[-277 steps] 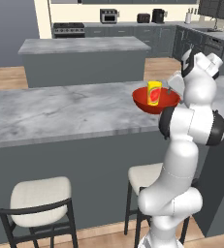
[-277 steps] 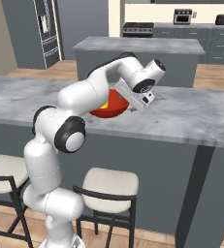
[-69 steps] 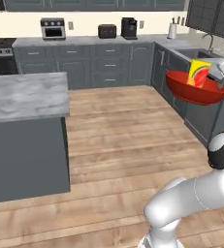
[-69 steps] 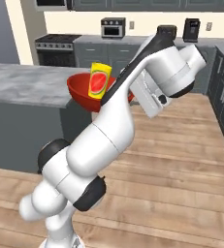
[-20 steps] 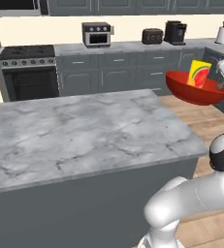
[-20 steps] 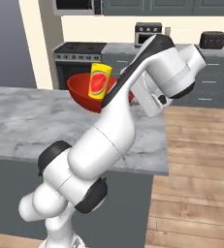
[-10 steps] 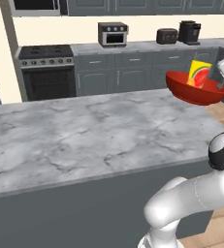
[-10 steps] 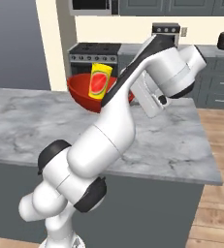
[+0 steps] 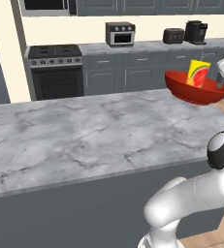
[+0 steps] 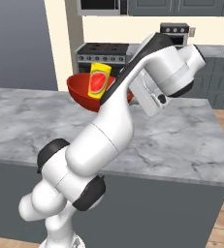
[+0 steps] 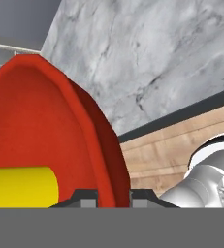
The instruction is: Place the cup inside the bowl on the dining table and move the bowl to any counter.
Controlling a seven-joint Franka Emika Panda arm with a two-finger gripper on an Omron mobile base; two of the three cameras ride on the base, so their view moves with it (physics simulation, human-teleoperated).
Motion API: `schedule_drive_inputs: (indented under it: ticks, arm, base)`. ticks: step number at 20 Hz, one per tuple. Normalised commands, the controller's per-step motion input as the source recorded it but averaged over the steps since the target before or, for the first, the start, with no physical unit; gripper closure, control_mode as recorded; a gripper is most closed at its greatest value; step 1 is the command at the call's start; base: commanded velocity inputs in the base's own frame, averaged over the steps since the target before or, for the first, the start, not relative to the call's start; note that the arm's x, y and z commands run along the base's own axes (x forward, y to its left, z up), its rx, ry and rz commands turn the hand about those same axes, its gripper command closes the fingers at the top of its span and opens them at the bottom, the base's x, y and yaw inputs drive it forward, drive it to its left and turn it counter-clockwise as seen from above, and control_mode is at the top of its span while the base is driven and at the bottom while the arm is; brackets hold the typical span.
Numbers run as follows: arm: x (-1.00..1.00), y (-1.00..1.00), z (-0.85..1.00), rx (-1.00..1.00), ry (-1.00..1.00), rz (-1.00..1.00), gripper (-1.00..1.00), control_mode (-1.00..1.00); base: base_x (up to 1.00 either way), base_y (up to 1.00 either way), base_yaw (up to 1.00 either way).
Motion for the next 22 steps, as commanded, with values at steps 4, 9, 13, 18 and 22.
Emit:
schedule_drive_inputs:
  ticks: [4, 9, 13, 18, 22]
  arm:
    - [0.0, 0.0, 0.0, 0.0, 0.0, 0.0, 1.0, 1.0]
    - [0.0, 0.0, 0.0, 0.0, 0.0, 0.0, 1.0, 1.0]
    - [0.0, 0.01, -0.04, 0.0, 0.0, 0.0, 1.0, -1.0]
    - [0.0, 0.24, -0.16, 0.0, 0.0, 0.0, 1.0, -1.0]
    - [0.0, 0.39, -0.19, 0.0, 0.0, 0.0, 1.0, -1.0]
  base:
    - [0.0, 0.0, 0.0]
    - [0.0, 0.0, 0.0]
    - [0.0, 0.0, 0.0]
    - [0.0, 0.0, 0.0]
    - [0.0, 0.0, 0.0]
